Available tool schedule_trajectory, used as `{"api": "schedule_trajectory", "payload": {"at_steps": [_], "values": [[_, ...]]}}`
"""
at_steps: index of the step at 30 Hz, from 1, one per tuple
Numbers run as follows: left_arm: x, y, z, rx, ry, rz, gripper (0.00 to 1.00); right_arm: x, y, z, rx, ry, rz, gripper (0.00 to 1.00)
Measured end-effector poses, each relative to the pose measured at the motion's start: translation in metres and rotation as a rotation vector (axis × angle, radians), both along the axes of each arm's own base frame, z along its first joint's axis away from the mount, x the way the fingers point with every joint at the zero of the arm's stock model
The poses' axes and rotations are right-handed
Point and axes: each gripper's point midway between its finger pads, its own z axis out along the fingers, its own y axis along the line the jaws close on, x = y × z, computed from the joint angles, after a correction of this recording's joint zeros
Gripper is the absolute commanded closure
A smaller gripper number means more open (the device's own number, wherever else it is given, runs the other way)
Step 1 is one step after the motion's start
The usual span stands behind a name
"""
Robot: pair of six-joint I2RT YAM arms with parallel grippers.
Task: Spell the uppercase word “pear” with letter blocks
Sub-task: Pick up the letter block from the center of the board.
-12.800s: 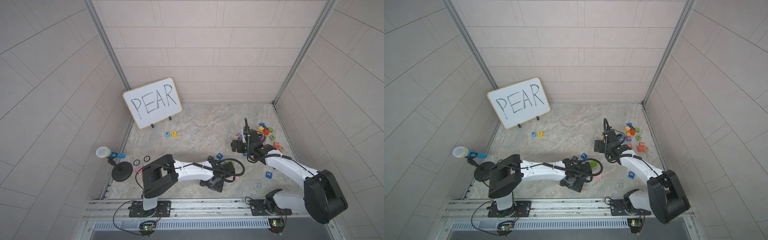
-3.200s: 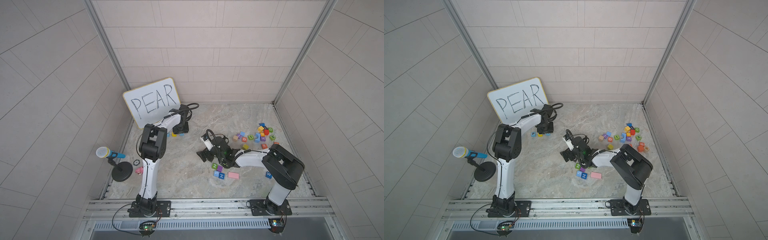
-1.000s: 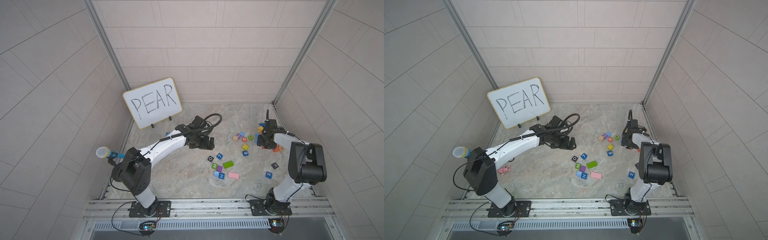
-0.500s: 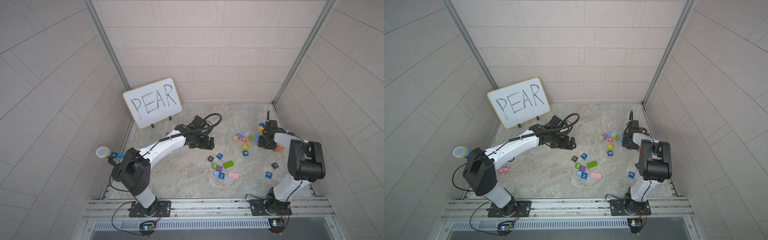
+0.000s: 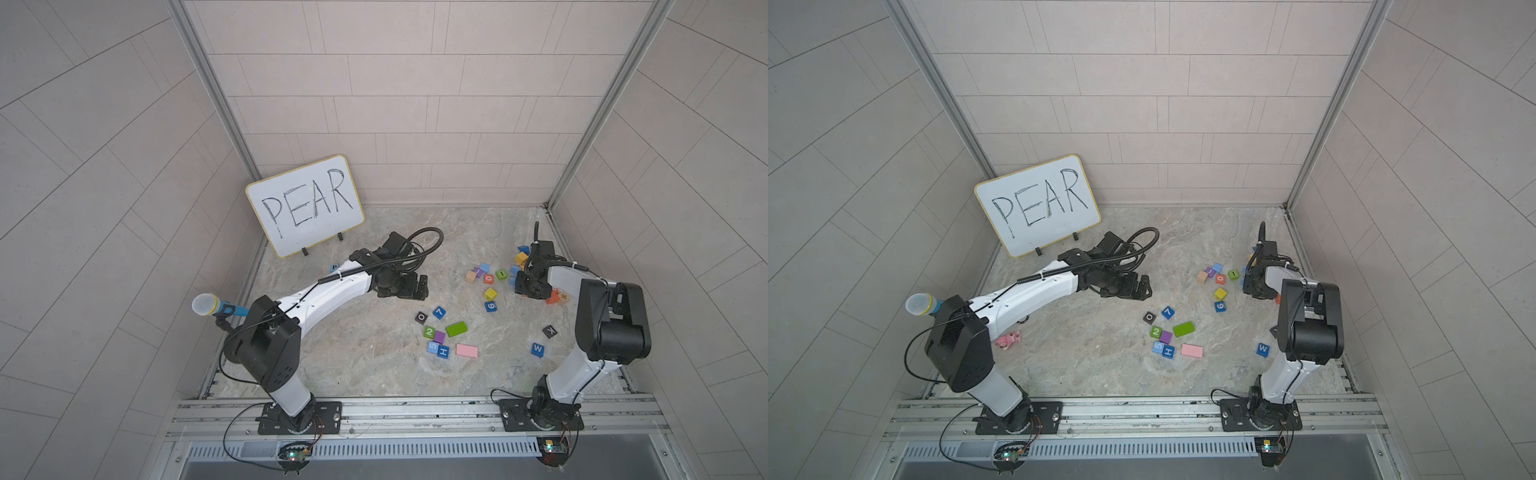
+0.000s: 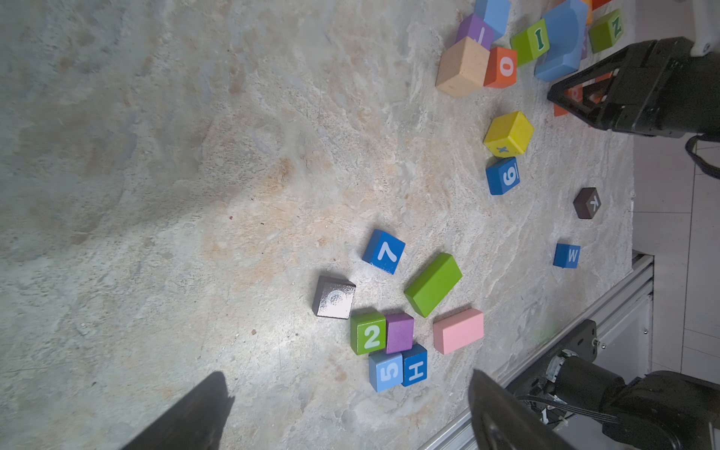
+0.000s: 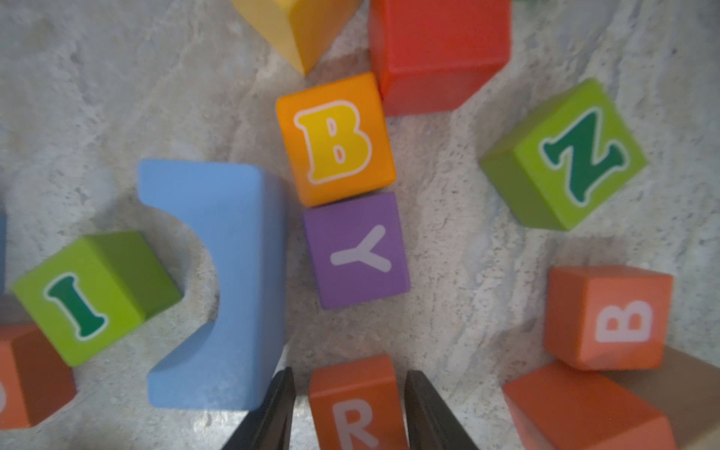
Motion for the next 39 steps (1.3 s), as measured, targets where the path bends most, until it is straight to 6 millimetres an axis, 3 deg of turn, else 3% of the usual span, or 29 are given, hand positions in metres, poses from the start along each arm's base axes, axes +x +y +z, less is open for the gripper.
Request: {"api": "schedule_trajectory", "payload": {"at_steps": [12,25,29,35,39], "values": [[-0.001,0.001,0.001,-0.002,-0.003,0.0,0.0,0.001,0.0,0.0,0.001,-0.006,-0.006,0.64],[0.001,0.006,-0.001,0.027,-0.013,0.014,0.0,-0.004,-0.001,0.005,0.001,-0.016,-0.031,0.67],[0.002,0.012,-0.003,0.053,-0.014,0.022,0.0,-0.005,-0.001,0.022,-0.002,-0.051,-0.049,0.67],[0.005,0.027,0.004,0.055,-0.01,0.056,0.0,-0.009,0.005,0.069,0.005,-0.161,-0.073,0.69],[0.019,0.048,0.017,0.033,-0.028,0.122,0.0,-0.009,0.033,0.097,0.012,-0.229,-0.021,0.69]]}}
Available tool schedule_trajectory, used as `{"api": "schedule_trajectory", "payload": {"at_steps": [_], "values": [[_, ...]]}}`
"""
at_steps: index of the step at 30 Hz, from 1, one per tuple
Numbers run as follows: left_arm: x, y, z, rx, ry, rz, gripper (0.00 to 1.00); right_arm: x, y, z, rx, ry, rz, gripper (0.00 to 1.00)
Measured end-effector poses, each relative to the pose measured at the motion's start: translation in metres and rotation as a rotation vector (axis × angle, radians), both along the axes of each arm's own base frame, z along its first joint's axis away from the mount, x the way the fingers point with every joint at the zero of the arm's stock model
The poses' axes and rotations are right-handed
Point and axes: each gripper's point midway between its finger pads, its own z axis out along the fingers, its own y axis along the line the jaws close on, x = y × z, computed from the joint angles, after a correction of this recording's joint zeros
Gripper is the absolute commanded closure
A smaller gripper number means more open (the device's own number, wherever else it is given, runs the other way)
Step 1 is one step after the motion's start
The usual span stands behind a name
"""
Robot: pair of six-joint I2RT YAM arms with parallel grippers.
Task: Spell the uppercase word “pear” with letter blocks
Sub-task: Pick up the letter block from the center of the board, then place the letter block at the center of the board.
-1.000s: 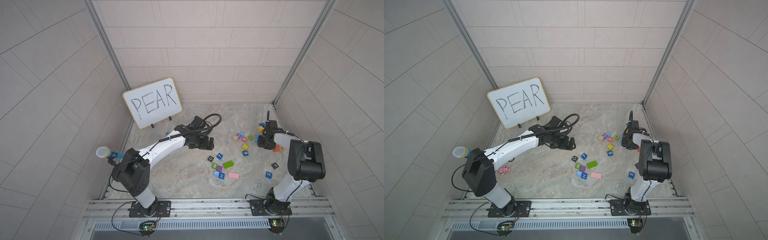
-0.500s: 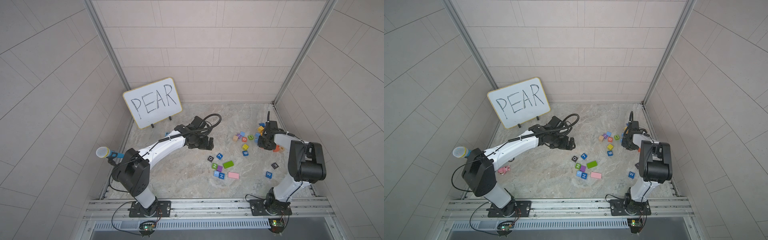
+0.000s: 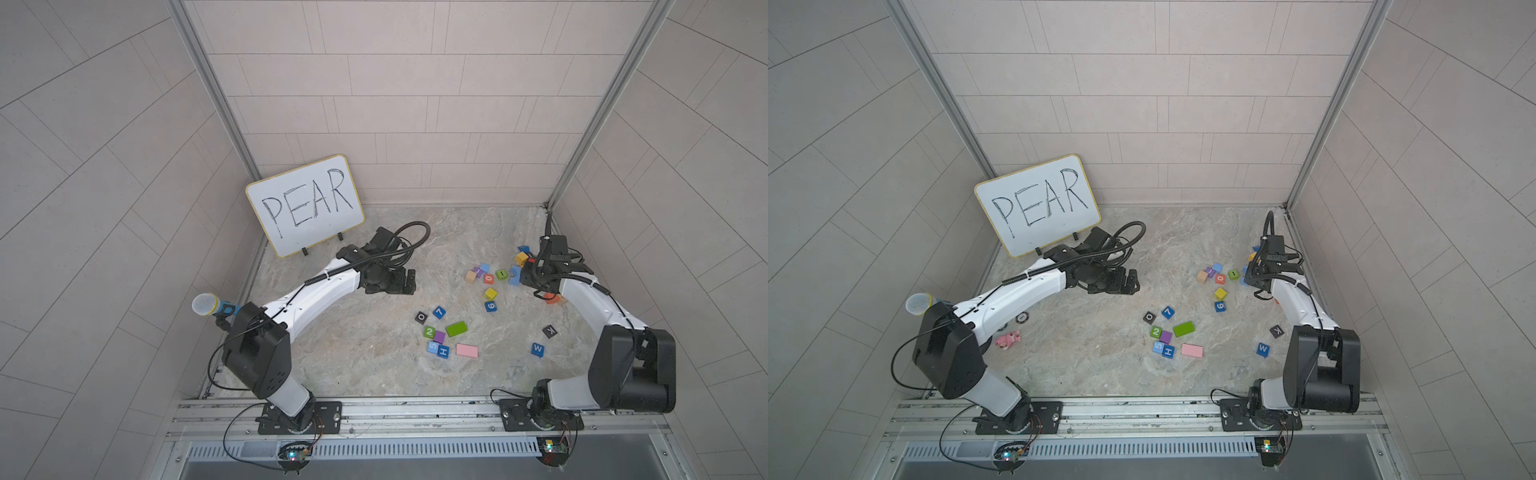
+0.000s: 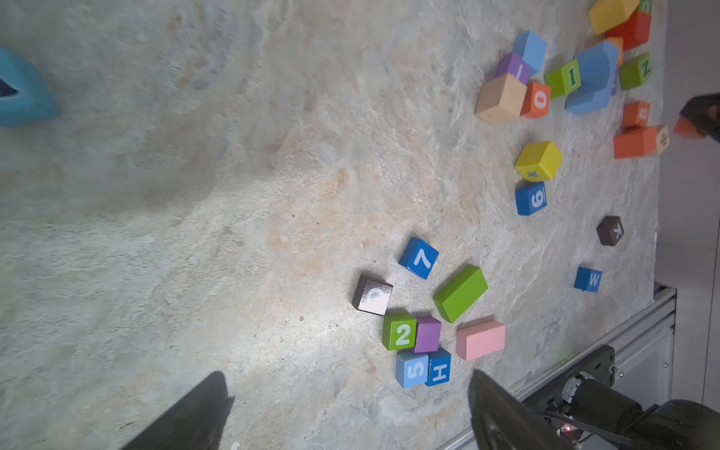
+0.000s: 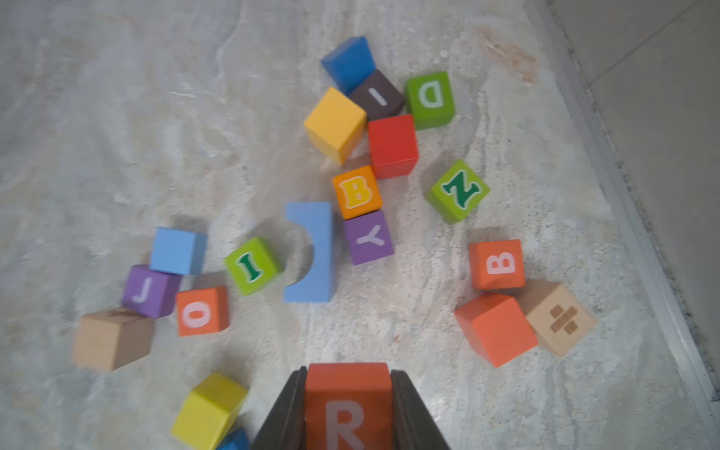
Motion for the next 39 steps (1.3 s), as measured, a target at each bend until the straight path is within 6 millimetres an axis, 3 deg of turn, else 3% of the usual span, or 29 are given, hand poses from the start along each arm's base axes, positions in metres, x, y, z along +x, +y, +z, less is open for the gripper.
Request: {"api": "schedule_trajectory", "payload": {"at_steps": [5,10,18,24,30,39], "values": [[0.011,0.03,0.01,-0.022,-0.016,0.082,0.0,0.008,0.07,0.016,0.001,-0.036,0.154,0.7],[0.009,0.057,0.0,-0.017,0.018,0.144,0.0,0.023,0.149,0.018,0.018,-0.045,0.312,0.7],[0.001,0.091,-0.001,-0.006,0.022,0.228,0.0,0.048,0.262,-0.014,0.043,0.001,0.479,0.71],[0.011,0.118,-0.007,0.001,0.032,0.305,0.0,0.067,0.331,-0.035,0.074,0.009,0.545,0.71],[0.021,0.131,-0.028,-0.02,0.11,0.348,0.01,0.078,0.374,-0.049,0.104,0.008,0.578,0.71],[0.027,0.128,-0.025,-0.063,0.098,0.349,0.01,0.093,0.394,-0.057,0.119,-0.003,0.569,0.72]]}}
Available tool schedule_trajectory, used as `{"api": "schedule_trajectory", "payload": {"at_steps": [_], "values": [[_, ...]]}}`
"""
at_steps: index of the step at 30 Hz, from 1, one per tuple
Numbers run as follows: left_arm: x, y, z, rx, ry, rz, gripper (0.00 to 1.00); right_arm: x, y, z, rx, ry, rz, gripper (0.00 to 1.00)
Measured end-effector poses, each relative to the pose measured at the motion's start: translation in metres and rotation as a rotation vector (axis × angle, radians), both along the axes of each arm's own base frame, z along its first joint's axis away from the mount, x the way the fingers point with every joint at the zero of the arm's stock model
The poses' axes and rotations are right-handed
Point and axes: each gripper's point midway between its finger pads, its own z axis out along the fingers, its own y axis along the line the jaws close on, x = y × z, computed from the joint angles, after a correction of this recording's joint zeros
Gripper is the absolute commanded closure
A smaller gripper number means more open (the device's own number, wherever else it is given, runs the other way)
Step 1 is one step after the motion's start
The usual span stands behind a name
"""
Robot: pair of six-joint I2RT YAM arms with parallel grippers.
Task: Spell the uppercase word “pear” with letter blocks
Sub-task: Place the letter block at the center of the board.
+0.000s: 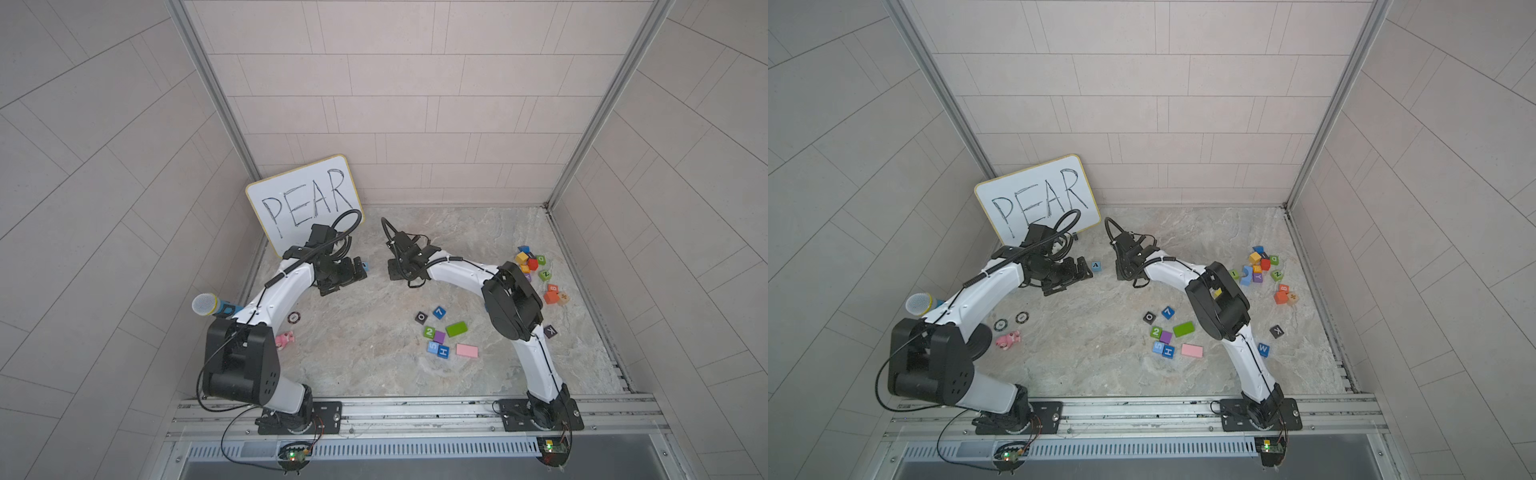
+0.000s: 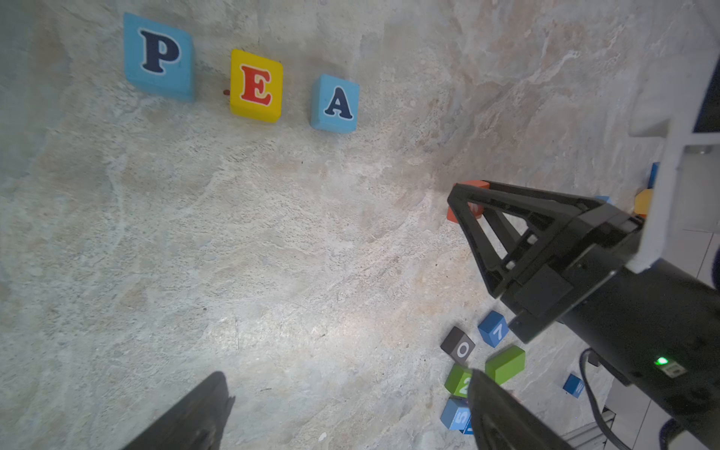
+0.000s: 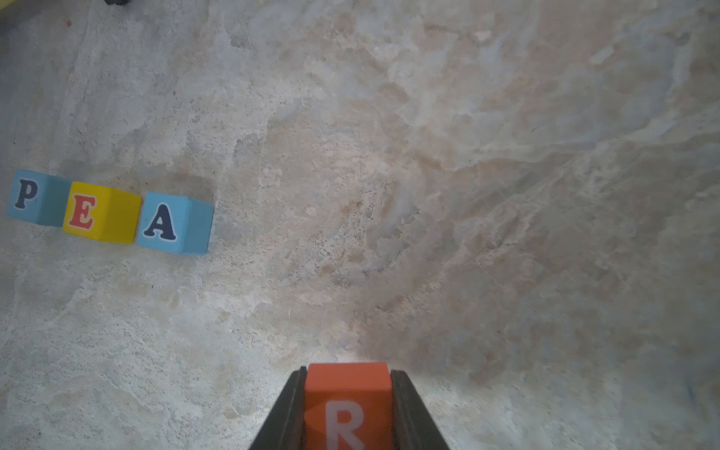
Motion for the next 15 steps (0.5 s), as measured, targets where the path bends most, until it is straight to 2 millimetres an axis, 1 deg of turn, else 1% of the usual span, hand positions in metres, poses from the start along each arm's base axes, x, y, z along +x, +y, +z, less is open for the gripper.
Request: {"api": "schedule_trajectory", "payload": {"at_steps": [11,15], "values": [[0.002,0.001,0.0,0.004,-0.006,0.003,0.01,0.009,0.029,-0.007,0.002,-0.014,0.022,0.72],[0.003,0.003,-0.001,0.004,-0.005,0.009,0.01,0.013,0.035,-0.007,0.004,-0.02,0.024,0.72]]}}
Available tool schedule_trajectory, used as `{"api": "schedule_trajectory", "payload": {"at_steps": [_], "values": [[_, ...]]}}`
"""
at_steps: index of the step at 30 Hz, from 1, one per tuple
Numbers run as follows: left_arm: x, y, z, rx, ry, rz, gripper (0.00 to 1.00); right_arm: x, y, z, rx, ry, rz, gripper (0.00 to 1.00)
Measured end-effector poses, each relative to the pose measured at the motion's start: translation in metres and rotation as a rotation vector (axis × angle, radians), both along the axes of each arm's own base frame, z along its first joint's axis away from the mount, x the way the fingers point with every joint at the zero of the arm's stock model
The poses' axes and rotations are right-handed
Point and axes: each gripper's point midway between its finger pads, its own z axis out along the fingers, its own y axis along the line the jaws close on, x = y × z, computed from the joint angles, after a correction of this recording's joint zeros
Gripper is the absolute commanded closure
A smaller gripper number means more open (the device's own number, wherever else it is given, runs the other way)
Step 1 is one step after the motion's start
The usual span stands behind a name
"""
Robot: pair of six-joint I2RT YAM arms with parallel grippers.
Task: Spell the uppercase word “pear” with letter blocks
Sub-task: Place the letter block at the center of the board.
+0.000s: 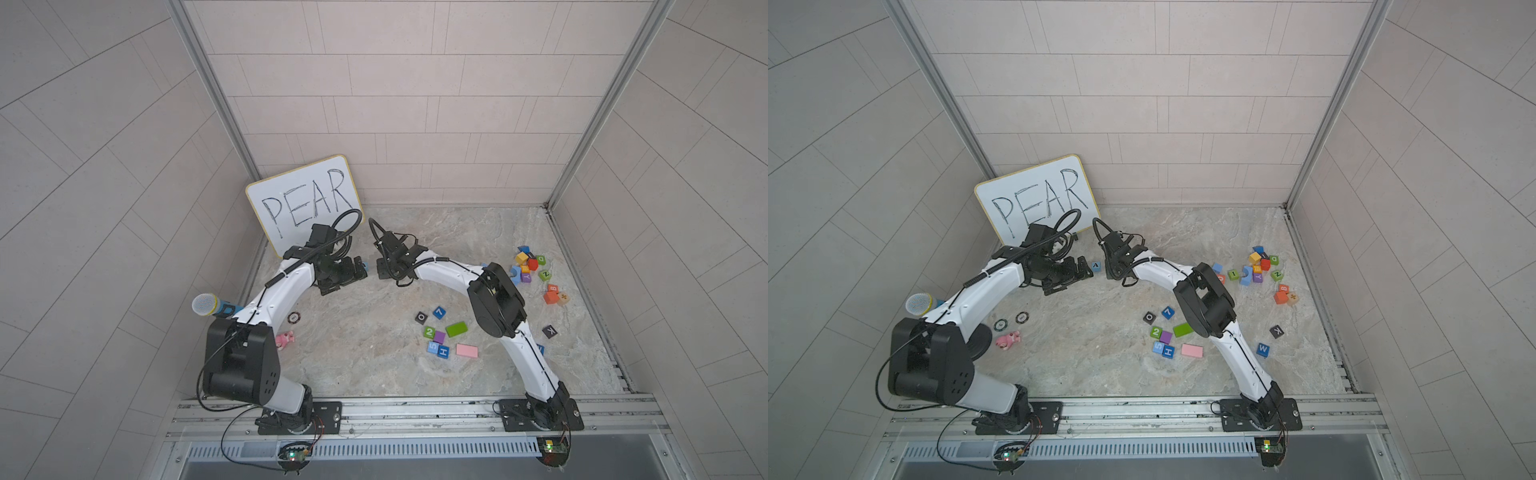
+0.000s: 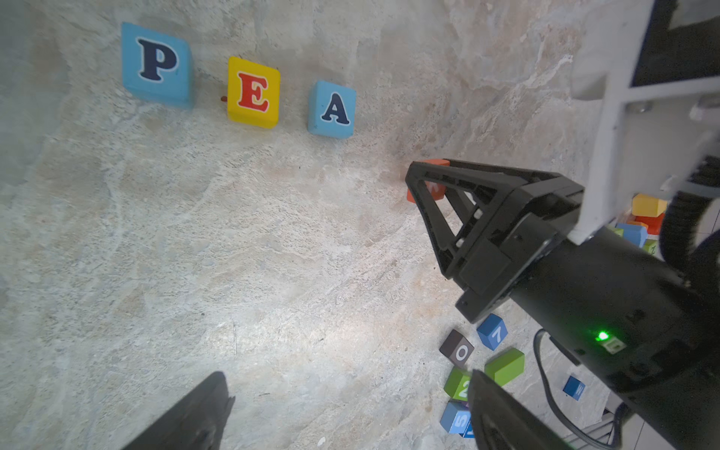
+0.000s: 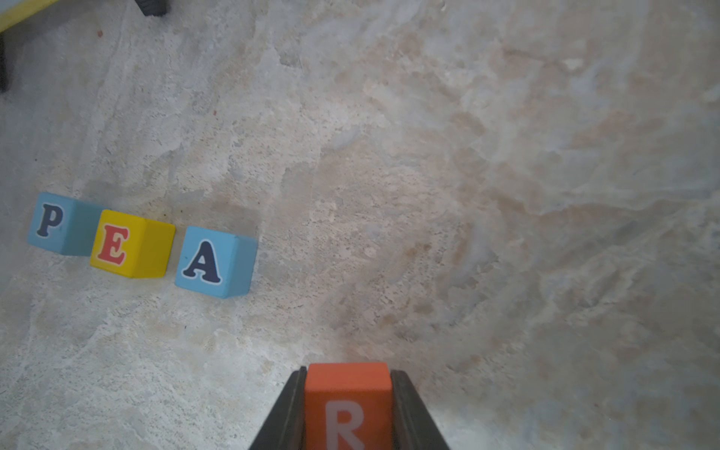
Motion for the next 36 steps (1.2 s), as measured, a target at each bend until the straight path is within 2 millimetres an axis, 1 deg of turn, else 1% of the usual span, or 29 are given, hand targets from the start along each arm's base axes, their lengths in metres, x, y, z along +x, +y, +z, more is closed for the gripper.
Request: {"api": "schedule_trajectory", "payload": {"at_steps": [3,8,14,22,36], "values": [[0.001,0.001,-0.002,0.001,0.006,0.004,0.01,0.005,0.005,-0.001,0.005,-0.007,-0.001,0.72],[0.001,0.002,-0.004,0.001,0.012,0.006,0.01,0.009,0.009,-0.008,0.004,-0.002,-0.005,0.72],[0.003,0.002,-0.006,0.001,0.013,0.006,0.01,0.015,0.014,-0.007,0.021,-0.006,-0.016,0.72],[0.004,0.002,-0.006,0.0,0.01,0.009,0.01,0.018,0.02,-0.014,0.035,0.003,-0.023,0.72],[0.004,0.003,-0.006,-0.001,0.008,0.01,0.01,0.023,0.024,-0.012,0.066,-0.009,-0.036,0.71]]}}
